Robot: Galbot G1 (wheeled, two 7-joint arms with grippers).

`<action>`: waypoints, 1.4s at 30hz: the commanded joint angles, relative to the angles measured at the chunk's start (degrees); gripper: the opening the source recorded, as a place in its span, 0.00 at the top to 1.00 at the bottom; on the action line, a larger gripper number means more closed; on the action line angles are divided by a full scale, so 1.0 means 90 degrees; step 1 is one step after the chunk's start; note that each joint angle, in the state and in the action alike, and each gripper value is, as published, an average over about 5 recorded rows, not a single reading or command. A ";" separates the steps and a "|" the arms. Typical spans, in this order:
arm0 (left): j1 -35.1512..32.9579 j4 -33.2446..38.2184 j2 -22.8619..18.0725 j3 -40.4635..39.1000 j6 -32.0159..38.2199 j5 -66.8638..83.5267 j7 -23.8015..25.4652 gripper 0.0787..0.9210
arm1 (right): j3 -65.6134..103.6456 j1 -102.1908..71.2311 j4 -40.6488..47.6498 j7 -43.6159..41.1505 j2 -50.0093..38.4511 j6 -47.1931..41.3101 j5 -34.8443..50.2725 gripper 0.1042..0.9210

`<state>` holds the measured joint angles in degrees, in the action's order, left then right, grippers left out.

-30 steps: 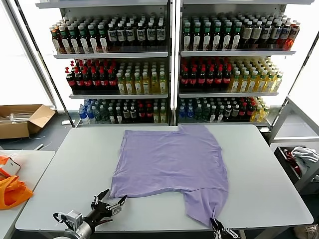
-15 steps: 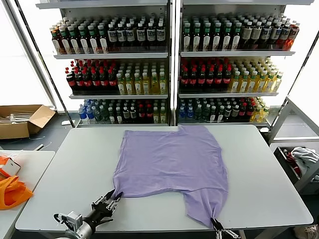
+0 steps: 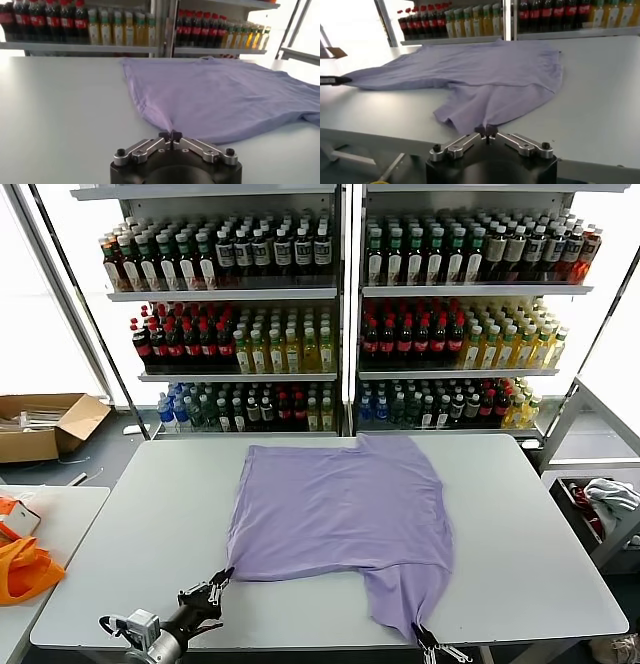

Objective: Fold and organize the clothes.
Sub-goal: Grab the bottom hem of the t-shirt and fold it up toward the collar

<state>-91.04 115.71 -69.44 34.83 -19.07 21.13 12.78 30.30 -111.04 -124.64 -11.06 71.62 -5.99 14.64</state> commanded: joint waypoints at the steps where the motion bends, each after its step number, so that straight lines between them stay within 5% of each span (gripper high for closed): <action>1: -0.0654 0.0766 -0.0039 0.0473 -0.0053 0.0045 -0.0154 0.99 | 0.0019 -0.0275 -0.0302 -0.0202 -0.0090 0.0414 0.0077 1.00; 11: -0.0939 0.1048 0.0016 0.0708 -0.0218 0.0097 -0.0177 0.99 | 0.0070 0.0031 -0.0575 -0.0232 -0.0049 0.0949 0.0903 1.00; 26: 0.0847 0.0059 0.0660 0.0379 -0.0484 0.0567 -0.0236 0.99 | -0.0049 0.2934 0.0483 0.0388 -0.0117 0.0252 0.1421 1.00; 42: 0.2779 -0.1556 0.0741 -0.0360 -0.0696 0.0907 -0.0411 0.99 | -0.0973 0.5292 0.2624 0.0919 -0.0141 -0.0054 0.1219 1.00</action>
<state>-77.30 111.07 -63.54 34.81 -24.67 27.97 9.45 24.26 -74.18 -110.38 -4.42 70.68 -5.60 25.64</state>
